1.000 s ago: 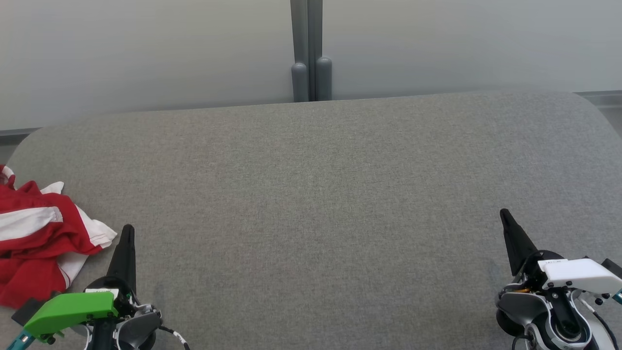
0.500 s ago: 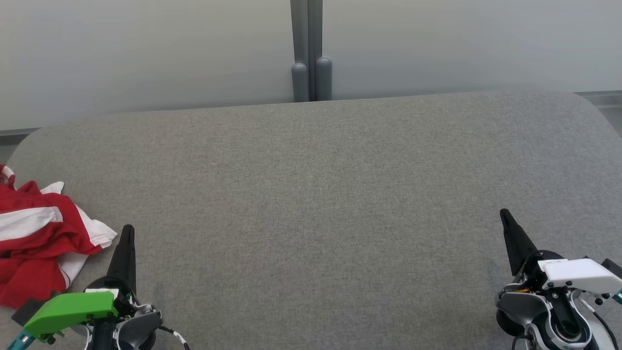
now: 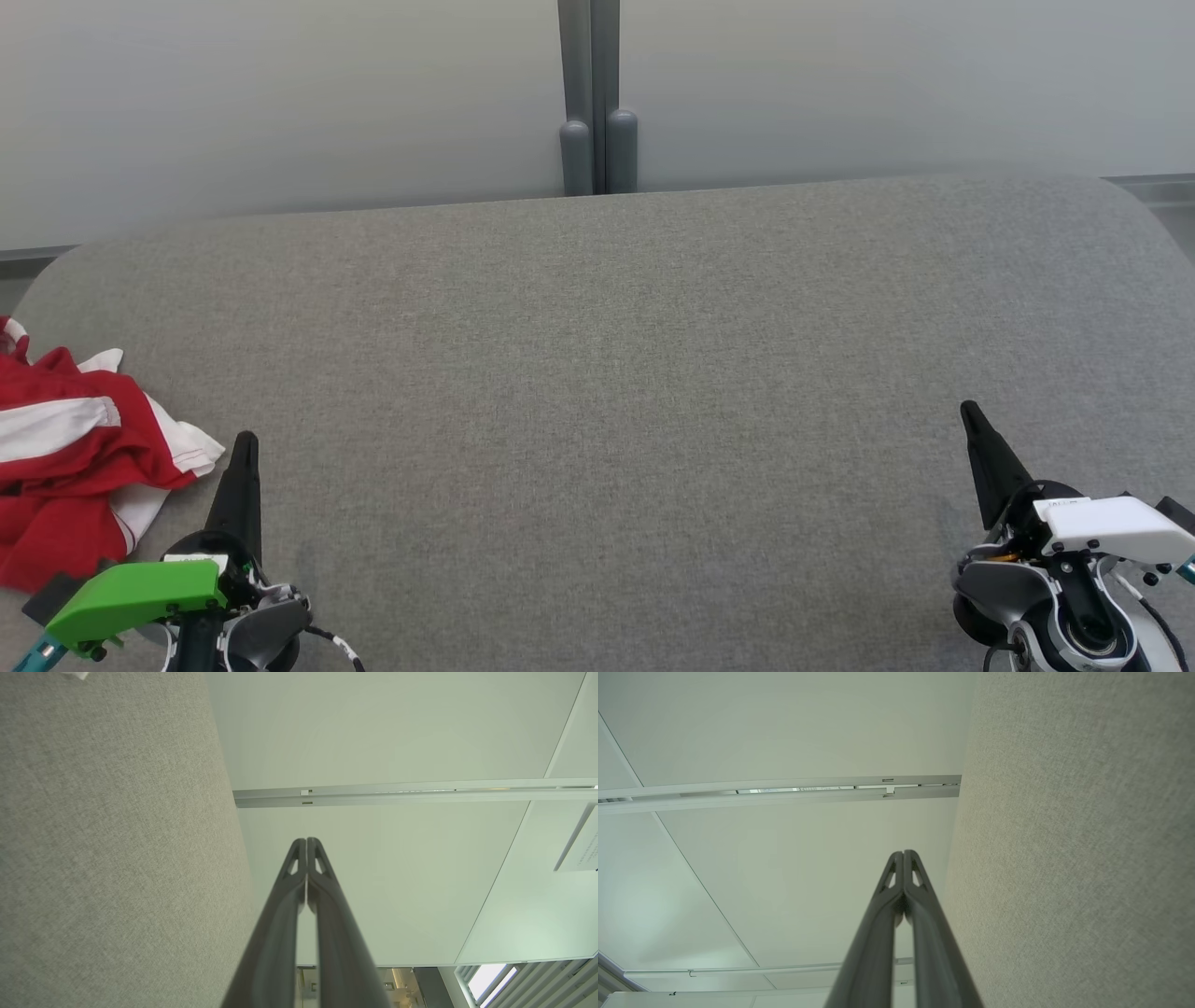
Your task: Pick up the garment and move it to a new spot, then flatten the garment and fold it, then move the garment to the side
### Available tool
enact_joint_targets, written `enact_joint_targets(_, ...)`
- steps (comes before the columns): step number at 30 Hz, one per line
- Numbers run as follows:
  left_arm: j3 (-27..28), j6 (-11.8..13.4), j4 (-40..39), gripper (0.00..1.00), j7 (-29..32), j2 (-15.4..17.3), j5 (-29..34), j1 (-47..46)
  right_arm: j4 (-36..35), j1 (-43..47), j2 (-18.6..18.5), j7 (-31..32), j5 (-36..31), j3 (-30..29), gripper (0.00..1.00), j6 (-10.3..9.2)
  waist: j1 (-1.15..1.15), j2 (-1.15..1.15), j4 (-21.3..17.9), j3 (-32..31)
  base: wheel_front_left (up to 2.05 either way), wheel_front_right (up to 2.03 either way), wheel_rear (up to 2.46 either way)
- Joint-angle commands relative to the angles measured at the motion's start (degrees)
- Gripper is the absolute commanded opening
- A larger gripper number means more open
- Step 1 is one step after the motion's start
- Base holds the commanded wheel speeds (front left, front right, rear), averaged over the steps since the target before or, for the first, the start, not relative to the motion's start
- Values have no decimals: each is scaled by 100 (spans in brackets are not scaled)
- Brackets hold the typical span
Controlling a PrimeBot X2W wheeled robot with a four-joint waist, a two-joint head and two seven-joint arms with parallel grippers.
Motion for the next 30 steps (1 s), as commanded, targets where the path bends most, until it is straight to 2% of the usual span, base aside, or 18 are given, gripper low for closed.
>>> enact_joint_targets(1,13,-36,-23,0,15,40,-6,38,-25,43,-24,9,40,-9,0,2,0,0,0,0,0,0,0)
enact_joint_targets(13,13,-36,-23,0,15,41,-6,38,-25,43,-24,9,40,-9,0,2,0,0,0,0,0,0,0)
enact_joint_targets(14,0,0,0,100,0,0,0,0,0,0,0,0,0,0,100,0,0,0,0,0,0,0,0)
enact_joint_targets(22,-72,6,226,100,-127,-12,229,28,152,93,3,-127,-157,142,100,-2,0,0,1,8,0,0,0)
enact_joint_targets(30,-114,3,238,100,-347,14,1222,26,165,13,-70,-365,-901,290,100,-2,0,0,5,17,0,0,0)
